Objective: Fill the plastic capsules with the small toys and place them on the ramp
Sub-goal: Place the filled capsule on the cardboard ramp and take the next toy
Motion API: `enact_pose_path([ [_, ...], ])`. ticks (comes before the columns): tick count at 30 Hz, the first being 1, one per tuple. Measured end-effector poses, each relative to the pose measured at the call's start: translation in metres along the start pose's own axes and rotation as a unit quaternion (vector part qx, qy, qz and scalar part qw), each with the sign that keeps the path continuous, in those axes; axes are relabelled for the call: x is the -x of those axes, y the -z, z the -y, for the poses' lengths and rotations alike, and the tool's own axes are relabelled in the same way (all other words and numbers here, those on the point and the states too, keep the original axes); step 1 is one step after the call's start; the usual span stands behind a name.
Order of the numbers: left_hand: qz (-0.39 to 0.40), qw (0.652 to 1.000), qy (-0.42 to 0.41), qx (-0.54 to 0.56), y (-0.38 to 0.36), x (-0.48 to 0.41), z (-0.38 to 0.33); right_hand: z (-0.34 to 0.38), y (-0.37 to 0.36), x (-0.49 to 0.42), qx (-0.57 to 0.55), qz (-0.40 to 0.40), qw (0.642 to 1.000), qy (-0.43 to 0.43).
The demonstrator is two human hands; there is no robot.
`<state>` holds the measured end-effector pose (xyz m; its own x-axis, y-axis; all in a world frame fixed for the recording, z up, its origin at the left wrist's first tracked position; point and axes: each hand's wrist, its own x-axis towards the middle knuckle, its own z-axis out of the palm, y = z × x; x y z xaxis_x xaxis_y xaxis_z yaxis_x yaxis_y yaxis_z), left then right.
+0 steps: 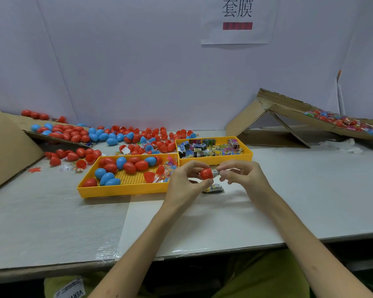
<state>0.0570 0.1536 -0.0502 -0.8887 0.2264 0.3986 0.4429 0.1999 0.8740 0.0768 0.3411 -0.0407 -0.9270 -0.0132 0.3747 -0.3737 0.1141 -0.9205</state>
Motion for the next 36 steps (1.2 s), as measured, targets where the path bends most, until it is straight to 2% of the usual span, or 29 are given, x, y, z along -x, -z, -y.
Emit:
enact_pose_path([
  [29,0.035,0.999,-0.021,0.032,0.000,0.002,-0.005,-0.001,0.001,0.000,0.012,-0.010,1.000,-0.006],
  [36,0.046,0.993,0.004,0.106,0.001,0.003,-0.007,-0.001,-0.002,0.000,0.026,-0.034,0.999,-0.008],
])
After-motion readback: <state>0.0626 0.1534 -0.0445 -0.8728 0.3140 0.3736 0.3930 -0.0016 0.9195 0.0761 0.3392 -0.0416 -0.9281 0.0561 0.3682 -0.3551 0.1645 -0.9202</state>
